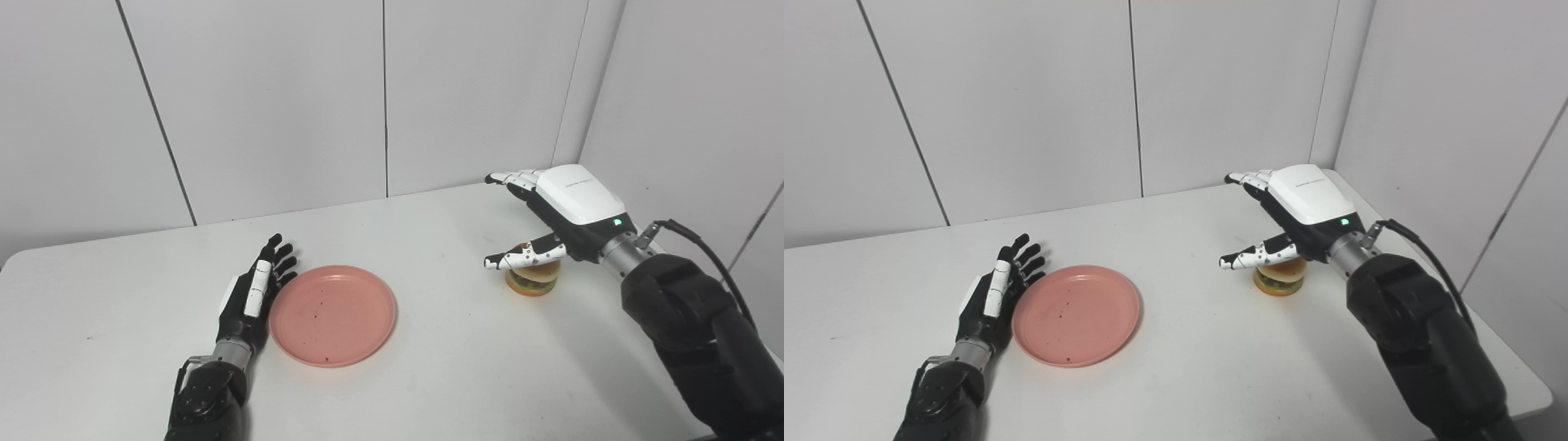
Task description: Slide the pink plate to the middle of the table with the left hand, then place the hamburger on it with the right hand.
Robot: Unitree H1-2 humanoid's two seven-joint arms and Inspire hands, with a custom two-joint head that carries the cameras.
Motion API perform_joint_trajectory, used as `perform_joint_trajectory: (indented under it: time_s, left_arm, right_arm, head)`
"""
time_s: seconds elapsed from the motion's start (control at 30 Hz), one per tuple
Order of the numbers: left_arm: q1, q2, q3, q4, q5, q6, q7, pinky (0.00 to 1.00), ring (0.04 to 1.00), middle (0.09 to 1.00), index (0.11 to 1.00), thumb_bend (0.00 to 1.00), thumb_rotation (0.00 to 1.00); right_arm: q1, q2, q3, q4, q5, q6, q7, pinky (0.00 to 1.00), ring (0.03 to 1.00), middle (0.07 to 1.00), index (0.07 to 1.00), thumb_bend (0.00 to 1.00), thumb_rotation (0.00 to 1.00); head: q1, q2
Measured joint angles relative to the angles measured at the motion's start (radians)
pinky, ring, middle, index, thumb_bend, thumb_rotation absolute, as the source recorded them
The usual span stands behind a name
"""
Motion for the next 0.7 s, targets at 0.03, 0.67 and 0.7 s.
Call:
perform_joint_trajectory:
  time_s: [0.03,0.67,0.7]
  left_arm:
    - [0.0,0.0,0.0,0.001,0.0,-0.001,0.0,0.87,0.902,0.93,0.935,0.86,0.91]
    - [-0.011,-0.003,0.0,0.024,0.0,-0.014,0.0,0.87,0.895,0.926,0.93,0.86,0.9]
    - [-0.013,-0.003,-0.001,0.027,0.0,-0.015,0.0,0.87,0.895,0.927,0.931,0.86,0.9]
  right_arm:
    - [-0.013,-0.011,0.008,0.012,-0.011,0.004,0.019,0.94,0.884,0.856,0.866,1.0,0.71]
    - [-0.091,-0.084,0.108,0.274,-0.075,0.024,0.059,0.98,0.884,0.831,0.858,1.0,0.8]
    - [-0.094,-0.086,0.111,0.283,-0.077,0.027,0.062,0.98,0.882,0.828,0.859,1.0,0.8]
  head:
    - [0.0,0.0]
    - [0.012,-0.021]
    - [0.014,-0.021]
